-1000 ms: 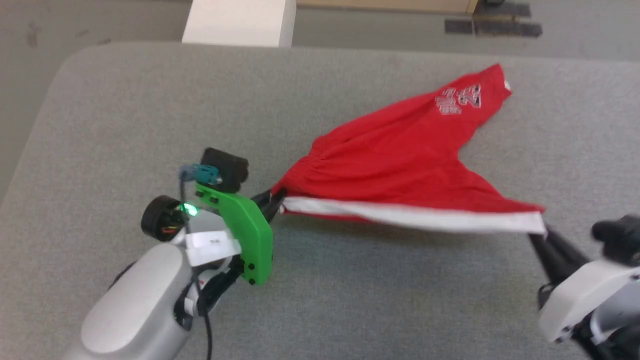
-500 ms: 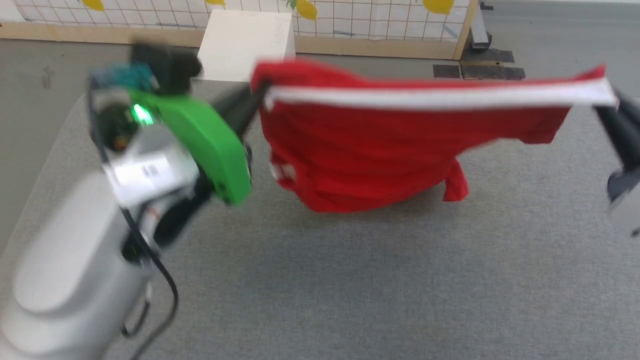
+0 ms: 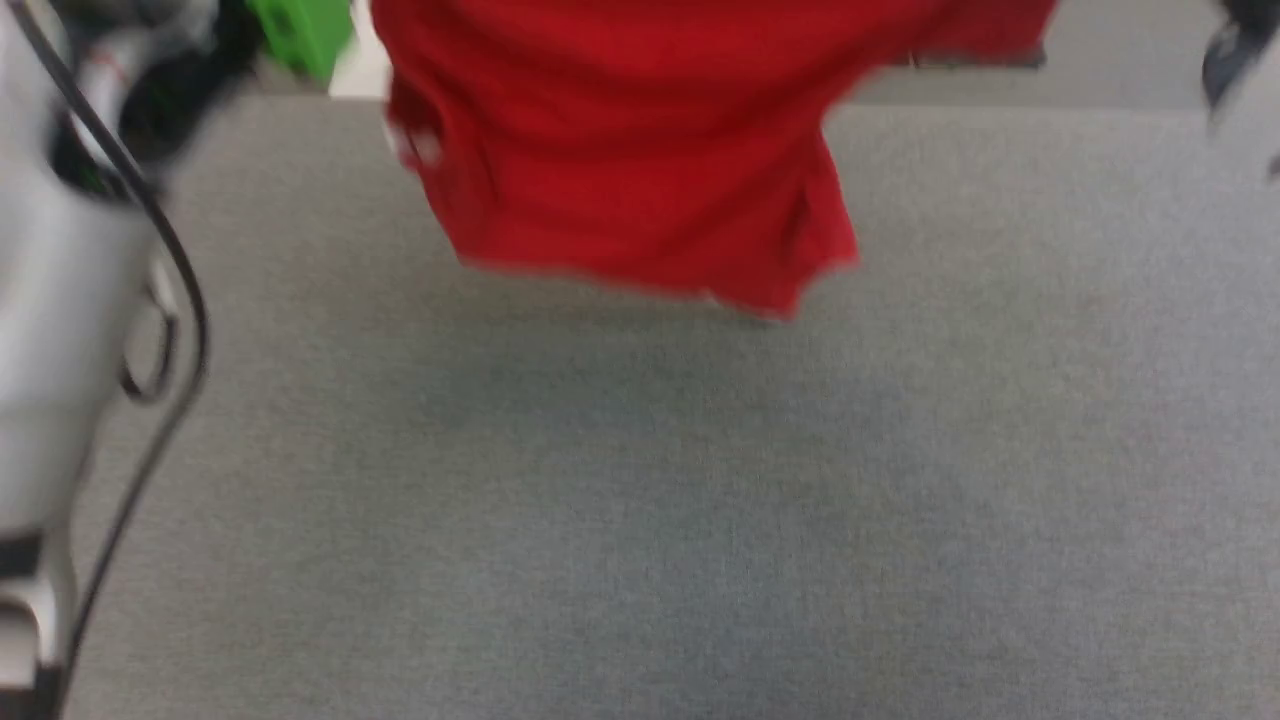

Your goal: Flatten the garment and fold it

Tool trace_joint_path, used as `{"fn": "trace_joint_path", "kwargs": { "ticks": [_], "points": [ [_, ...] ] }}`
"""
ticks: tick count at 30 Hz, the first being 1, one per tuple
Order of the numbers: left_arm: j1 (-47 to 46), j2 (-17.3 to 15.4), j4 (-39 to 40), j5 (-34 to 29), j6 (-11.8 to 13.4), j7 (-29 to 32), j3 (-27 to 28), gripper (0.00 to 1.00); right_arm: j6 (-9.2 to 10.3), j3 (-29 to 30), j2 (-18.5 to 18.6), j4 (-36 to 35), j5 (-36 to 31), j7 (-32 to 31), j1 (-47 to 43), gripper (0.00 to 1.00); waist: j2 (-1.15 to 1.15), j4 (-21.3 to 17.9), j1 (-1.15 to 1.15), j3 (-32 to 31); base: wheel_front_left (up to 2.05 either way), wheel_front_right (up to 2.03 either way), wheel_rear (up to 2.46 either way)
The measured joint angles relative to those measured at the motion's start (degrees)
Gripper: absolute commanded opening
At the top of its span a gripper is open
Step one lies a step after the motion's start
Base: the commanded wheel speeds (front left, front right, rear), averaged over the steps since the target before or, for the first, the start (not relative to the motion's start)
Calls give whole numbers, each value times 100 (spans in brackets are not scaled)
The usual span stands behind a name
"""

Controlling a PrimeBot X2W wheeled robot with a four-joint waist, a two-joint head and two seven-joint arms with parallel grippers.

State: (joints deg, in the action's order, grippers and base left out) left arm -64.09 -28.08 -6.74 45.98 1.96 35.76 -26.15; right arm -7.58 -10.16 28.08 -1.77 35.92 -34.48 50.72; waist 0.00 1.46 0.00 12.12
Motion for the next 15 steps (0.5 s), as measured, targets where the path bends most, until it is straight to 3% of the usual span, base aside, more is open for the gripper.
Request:
{"fn": "trace_joint_path", "kwargs": {
  "ticks": [10, 15],
  "points": [
    [-2111, 465, -1461, -442, 60, -746, 291, 0, 0, -716, -124, 1846, -201, 795, 2427, 0, 0, -191, -1, 958, 0, 0, 0],
    [-2388, 680, -1960, -515, 58, -1221, 310, 0, 0, -910, -270, 2549, -271, 1250, 2847, 0, 0, -277, -1, 1355, 0, 0, 0]
  ]
}}
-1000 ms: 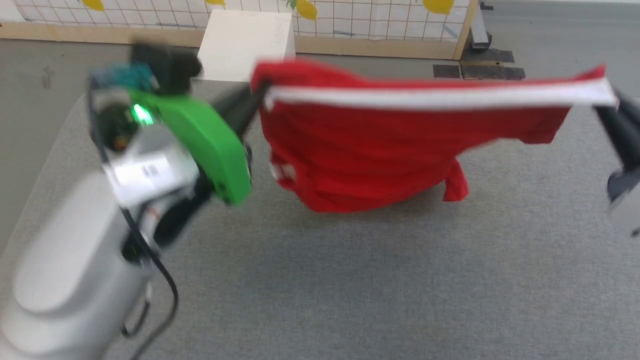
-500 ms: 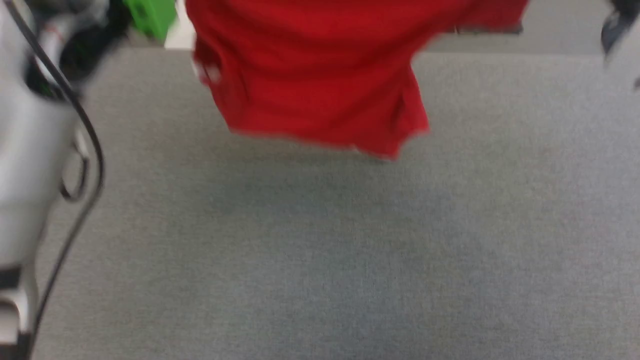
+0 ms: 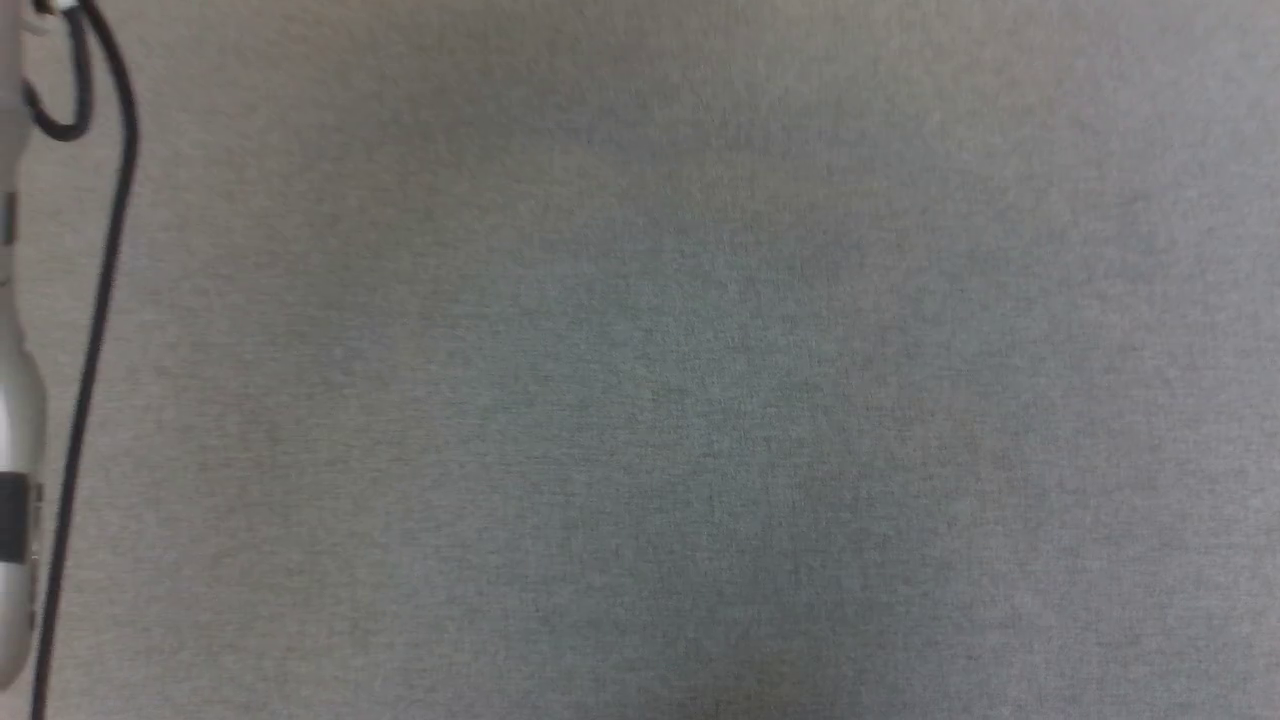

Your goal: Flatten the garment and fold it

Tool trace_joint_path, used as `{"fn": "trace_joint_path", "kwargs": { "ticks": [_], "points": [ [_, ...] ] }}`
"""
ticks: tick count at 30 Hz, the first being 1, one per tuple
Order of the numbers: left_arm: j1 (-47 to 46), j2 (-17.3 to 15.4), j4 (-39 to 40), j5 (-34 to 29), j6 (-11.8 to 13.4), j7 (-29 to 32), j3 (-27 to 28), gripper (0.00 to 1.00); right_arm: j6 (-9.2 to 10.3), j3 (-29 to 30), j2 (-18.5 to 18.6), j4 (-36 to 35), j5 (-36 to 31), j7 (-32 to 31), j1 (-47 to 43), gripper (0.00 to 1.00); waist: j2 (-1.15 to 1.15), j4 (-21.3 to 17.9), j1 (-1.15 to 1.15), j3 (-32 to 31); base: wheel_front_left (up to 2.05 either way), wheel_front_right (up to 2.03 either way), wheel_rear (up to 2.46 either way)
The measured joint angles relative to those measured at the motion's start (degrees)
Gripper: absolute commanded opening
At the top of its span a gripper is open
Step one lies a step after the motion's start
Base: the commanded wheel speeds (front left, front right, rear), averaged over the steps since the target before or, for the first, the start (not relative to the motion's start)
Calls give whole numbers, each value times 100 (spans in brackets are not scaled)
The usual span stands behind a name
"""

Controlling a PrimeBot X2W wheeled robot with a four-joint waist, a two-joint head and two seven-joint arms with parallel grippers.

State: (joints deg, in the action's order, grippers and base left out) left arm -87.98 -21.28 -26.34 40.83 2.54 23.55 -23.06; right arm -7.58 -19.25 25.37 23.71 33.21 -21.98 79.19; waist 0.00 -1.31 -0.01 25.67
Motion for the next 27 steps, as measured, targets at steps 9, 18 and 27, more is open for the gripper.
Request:
{"fn": "trace_joint_path", "kwargs": {
  "ticks": [9, 18, 27],
  "points": [
    [925, 477, -287, 65, -126, -463, -279, 0, 0, -385, 119, 510, 67, 387, -385, 0, 0, 5, 0, 443, 0, 0, 0],
    [2848, 588, 19, 113, -73, -760, -667, 0, 0, -844, 589, 235, 530, 476, -2014, 0, 0, 183, 0, 212, 0, 0, 0],
    [4634, 475, 683, 171, 190, -593, -1090, 0, 0, -1146, 1156, -449, 995, 267, -3907, 0, 0, 278, 1, -442, 0, 0, 0]
  ]
}}
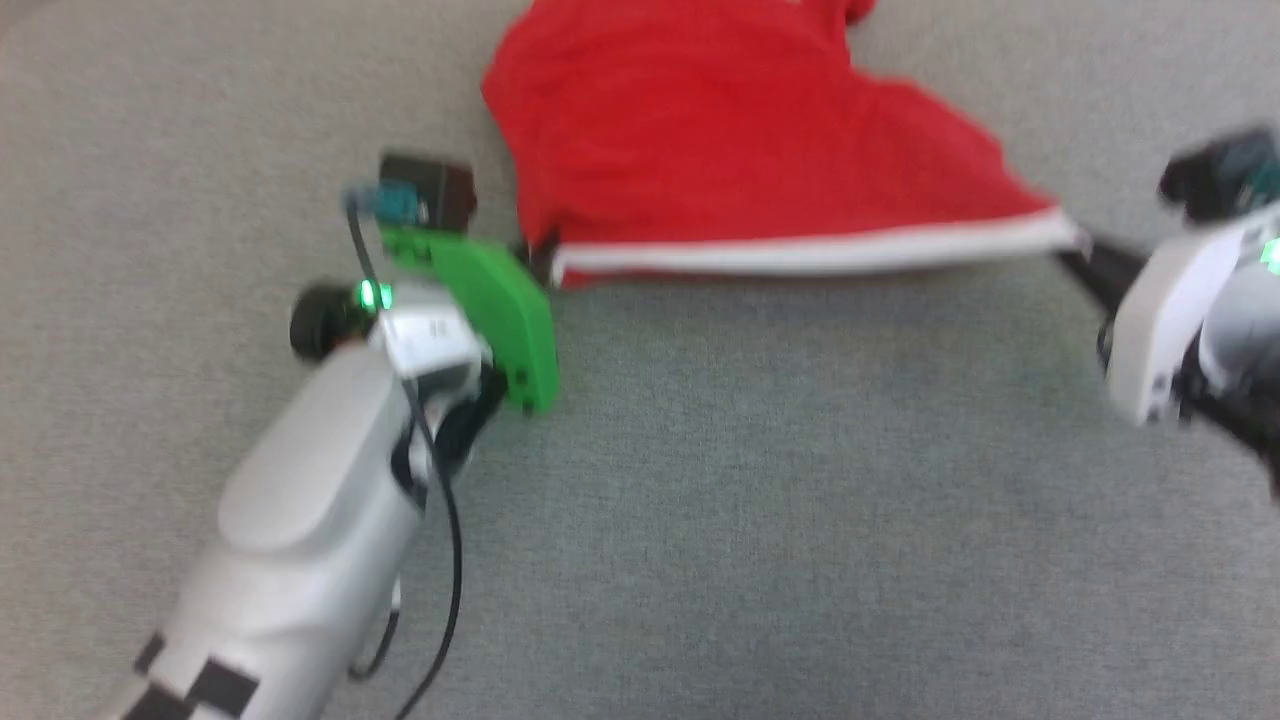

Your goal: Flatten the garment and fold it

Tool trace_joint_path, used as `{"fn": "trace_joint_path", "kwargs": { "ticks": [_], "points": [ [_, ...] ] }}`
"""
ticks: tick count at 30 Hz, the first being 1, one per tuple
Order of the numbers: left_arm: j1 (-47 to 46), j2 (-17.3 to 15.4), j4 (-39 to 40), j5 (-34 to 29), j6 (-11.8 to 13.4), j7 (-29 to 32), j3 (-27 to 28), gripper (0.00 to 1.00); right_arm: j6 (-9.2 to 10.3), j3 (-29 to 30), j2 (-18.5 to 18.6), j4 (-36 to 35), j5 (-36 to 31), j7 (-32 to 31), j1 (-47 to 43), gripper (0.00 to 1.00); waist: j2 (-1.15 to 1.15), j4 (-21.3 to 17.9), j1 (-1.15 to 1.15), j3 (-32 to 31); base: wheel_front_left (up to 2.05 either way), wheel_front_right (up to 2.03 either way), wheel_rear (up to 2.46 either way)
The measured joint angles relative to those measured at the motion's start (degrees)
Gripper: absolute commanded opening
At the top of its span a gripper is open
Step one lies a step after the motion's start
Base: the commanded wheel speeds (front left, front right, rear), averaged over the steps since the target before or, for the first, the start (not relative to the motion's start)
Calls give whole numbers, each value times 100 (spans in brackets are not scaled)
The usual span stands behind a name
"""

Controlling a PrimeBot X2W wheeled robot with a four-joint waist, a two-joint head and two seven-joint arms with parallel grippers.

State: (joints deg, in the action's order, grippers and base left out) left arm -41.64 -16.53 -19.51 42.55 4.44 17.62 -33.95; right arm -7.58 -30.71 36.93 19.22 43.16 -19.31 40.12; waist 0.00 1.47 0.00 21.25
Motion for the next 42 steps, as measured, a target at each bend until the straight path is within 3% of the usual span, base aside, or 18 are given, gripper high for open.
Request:
{"fn": "trace_joint_path", "kwargs": {
  "ticks": [15, 22, 29, 36, 42],
  "points": [
    [1731, -581, 1449, 200, 528, 478, -316, 0, 0, 388, 479, -1199, 337, -917, -1948, 0, 0, 117, 0, -963, 0, 0, 0],
    [2416, -673, 2004, 280, 804, 556, -433, 0, 0, 772, 757, -1766, 577, -1561, -2821, 0, 0, 149, 0, -1196, 0, 0, 0],
    [3162, -731, 2509, 360, 876, 723, -783, 0, 0, 1303, 964, -2294, 777, -2221, -3732, 0, 0, 197, 0, -1393, 0, 0, 0],
    [3301, -750, 2850, 318, 1026, 601, -744, 0, 0, 2102, 808, -2871, 744, -2268, -4091, 0, 0, 249, 0, -1311, 0, 0, 0],
    [2632, -506, 2922, 229, 1077, 498, -543, 0, 1, 2449, 353, -3098, 569, -2150, -3363, 0, 0, 325, 0, -999, 0, 0, 0]
  ]
}}
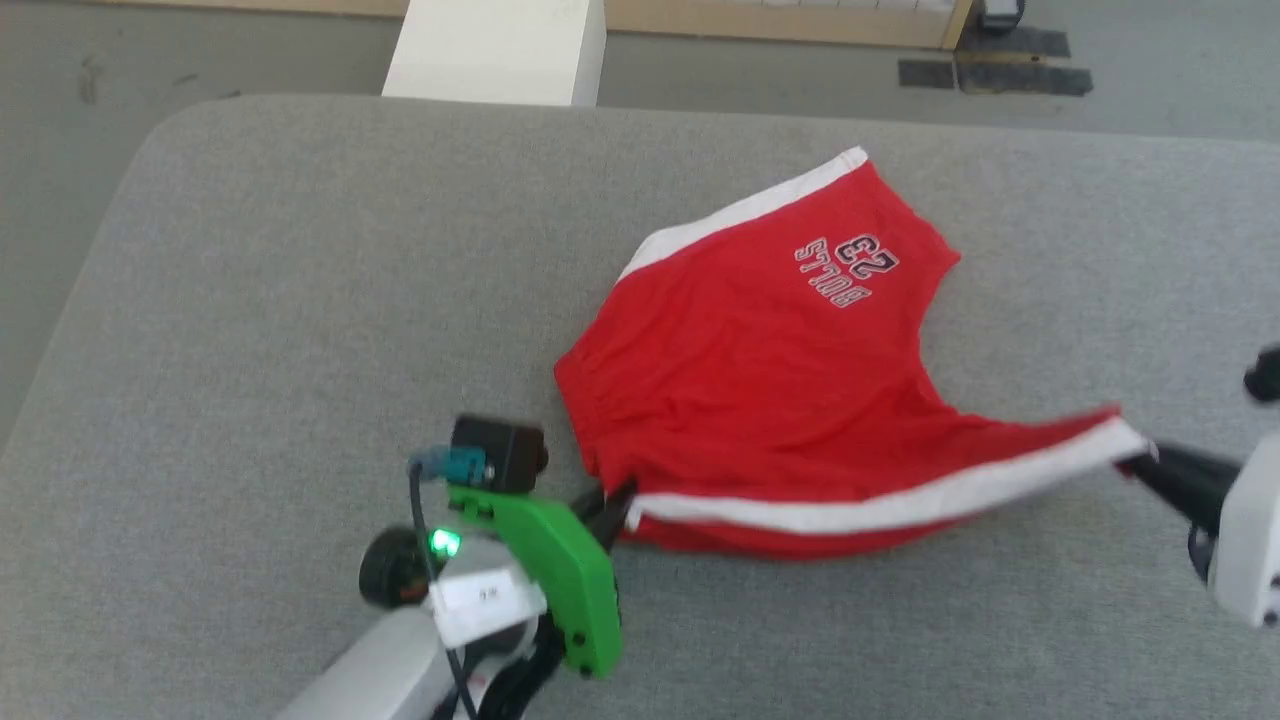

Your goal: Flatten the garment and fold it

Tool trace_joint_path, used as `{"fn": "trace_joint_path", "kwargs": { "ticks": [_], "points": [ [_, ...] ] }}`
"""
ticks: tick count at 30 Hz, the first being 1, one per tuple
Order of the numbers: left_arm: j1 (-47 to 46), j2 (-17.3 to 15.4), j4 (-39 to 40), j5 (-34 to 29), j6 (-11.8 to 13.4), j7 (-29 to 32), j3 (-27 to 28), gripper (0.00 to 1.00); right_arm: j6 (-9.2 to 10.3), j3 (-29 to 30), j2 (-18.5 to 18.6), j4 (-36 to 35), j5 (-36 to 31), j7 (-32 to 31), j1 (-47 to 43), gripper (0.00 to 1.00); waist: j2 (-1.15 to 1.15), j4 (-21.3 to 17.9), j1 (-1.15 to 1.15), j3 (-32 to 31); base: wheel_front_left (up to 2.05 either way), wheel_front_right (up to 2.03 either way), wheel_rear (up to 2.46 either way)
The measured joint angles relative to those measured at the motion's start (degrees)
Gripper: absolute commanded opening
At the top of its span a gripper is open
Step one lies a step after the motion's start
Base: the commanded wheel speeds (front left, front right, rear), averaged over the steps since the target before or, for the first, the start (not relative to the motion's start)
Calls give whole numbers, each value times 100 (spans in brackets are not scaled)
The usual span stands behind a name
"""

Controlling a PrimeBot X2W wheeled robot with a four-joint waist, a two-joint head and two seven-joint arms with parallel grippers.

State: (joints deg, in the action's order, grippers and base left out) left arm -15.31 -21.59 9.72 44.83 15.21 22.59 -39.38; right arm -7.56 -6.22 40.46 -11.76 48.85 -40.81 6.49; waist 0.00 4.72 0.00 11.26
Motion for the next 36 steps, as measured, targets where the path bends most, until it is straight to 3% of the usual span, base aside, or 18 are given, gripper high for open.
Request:
{"fn": "trace_joint_path", "kwargs": {
  "ticks": [5, 11, 24, 36],
  "points": [
    [-641, 227, -87, -52, -1, -52, 149, 0, 0, -13, -242, 197, -247, 23, 1056, 0, 0, 94, 0, 361, 0, 0, 0],
    [-1223, 460, -370, -58, -63, -155, 287, 0, 0, -274, -454, 1011, -621, -98, 2495, 0, 0, 274, 0, 827, 0, 0, 0],
    [-2016, 1090, -1116, -52, -254, -516, 370, 0, 0, -1495, -162, 2750, -1365, -56, 4574, 0, 0, 913, -1, 1549, 0, 0, 0],
    [-2302, 1370, -1494, -47, -350, -816, 380, 0, -1, -2112, -45, 3789, -1568, 430, 5449, 0, 0, 1285, -1, 1934, 0, 0, 0]
  ]
}}
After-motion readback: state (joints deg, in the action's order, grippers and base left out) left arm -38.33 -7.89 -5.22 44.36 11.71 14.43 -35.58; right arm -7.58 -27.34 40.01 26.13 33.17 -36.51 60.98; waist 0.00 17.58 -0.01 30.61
